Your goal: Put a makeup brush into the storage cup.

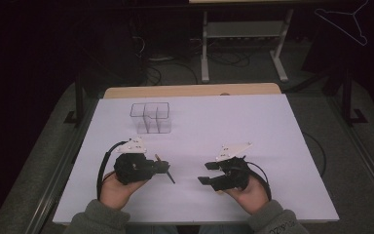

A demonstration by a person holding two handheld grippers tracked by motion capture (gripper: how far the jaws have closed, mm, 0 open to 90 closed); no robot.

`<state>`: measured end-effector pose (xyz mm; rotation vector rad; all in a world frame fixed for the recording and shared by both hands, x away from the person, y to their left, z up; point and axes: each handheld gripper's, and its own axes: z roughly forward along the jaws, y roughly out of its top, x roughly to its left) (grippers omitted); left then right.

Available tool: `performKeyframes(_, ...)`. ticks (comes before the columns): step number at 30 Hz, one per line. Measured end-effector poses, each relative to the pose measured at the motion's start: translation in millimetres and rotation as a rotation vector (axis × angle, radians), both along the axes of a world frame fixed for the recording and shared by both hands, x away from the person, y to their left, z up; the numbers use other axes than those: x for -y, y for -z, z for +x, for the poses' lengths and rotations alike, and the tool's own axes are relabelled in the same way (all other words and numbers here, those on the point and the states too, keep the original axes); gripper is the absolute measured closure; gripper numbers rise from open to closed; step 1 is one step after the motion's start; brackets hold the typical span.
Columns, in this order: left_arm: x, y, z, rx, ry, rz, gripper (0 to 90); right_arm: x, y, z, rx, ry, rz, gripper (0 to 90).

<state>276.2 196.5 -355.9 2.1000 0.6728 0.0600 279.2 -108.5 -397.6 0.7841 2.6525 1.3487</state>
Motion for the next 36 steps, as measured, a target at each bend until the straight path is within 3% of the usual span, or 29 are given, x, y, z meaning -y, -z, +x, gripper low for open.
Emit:
performKeyframes(18, -11.8, -3.4, 7.7, 0.001, -0.032, 0.001, 83.0, 32.0, -3.3, 1.7, 0.006, 0.081, -0.005, 34.1)
performKeyframes(27, -25.3, -8.3, 21.2, -0.001, -0.083, -0.014, 82.9, 55.9, -3.9, -2.2, 0.004, 0.144, -0.005, 31.5)
performKeyframes(36, -31.0, -22.7, 32.9, 0.002, -0.104, 0.002, 83.0, 77.4, -3.9, -7.6, 0.009, 0.183, -0.004, 29.8)
